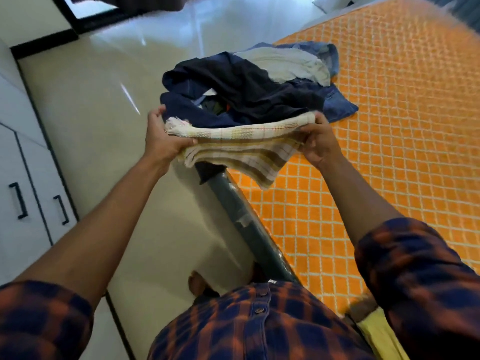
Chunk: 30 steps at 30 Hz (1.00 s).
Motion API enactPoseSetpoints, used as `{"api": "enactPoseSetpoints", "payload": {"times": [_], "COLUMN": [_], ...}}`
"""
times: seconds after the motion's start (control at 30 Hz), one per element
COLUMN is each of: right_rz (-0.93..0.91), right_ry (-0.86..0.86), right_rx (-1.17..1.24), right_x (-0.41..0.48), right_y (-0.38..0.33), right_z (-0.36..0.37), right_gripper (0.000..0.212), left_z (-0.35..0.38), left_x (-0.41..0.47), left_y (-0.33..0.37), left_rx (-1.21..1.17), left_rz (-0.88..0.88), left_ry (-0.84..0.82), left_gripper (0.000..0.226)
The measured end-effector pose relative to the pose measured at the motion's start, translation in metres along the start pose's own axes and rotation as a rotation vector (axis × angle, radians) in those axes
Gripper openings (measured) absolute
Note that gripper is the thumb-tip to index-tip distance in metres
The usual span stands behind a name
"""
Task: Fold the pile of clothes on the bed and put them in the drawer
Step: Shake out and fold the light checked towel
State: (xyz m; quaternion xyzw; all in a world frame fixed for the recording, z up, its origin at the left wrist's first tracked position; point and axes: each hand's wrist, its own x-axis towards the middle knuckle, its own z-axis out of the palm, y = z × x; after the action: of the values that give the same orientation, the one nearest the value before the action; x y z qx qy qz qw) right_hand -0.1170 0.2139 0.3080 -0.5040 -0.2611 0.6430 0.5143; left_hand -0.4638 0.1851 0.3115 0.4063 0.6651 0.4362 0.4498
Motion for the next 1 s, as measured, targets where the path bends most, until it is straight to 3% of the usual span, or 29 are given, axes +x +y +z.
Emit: {"api": "enactPoseSetpoints", "payload": {"times": [0.1,0.2,0.33,0.43,0.5,0.63,0.73,0.87,1.0], "right_rz": [-0.076,-0.141,-0.016,0.194,0.265,0.367,0.465,0.426,0.417], "right_ry": [0.035,0.107,0.189,0.184,0.175,0.31,0.374,0.487,0.527], "right_rx": [-0.128,-0.473,-1.035,-1.278,-1.334,-1.375,-1.336,-1.28,-1.214], "right_x": [0.007,0.001,-0.027,-0.059,-0.078,-0.073,-0.044,0.008,0.061], "right_y": [-0.027,-0.024,0.032,0.081,0.108,0.147,0.152,0.148,0.162], "right_z": [-0.038,-0.088,-0.16,-0.208,-0.225,-0.265,-0.27,-0.267,-0.269], "right_gripper": [0.061,0.051,0.04,0.04,0.027,0.027,0.031,0.026,0.028], "left_z": [0.046,0.094,0.146,0.183,0.186,0.214,0.227,0.242,0.263], "left_x": [-0.007,-0.026,-0.058,-0.086,-0.099,-0.082,-0.054,-0.007,0.046], "left_y": [0.008,-0.012,-0.085,-0.135,-0.149,-0.167,-0.175,-0.183,-0.196], "left_rx": [0.238,0.502,0.846,0.988,0.996,0.987,0.907,0.82,1.04], "left_rz": [0.149,0.183,0.05,-0.086,-0.138,-0.148,-0.253,-0.352,-0.344], "left_ry": [-0.042,-0.046,-0.256,-0.435,-0.48,-0.57,-0.555,-0.491,-0.433], "left_gripper": [0.059,0.025,0.028,0.033,0.034,0.033,0.03,0.026,0.033]}}
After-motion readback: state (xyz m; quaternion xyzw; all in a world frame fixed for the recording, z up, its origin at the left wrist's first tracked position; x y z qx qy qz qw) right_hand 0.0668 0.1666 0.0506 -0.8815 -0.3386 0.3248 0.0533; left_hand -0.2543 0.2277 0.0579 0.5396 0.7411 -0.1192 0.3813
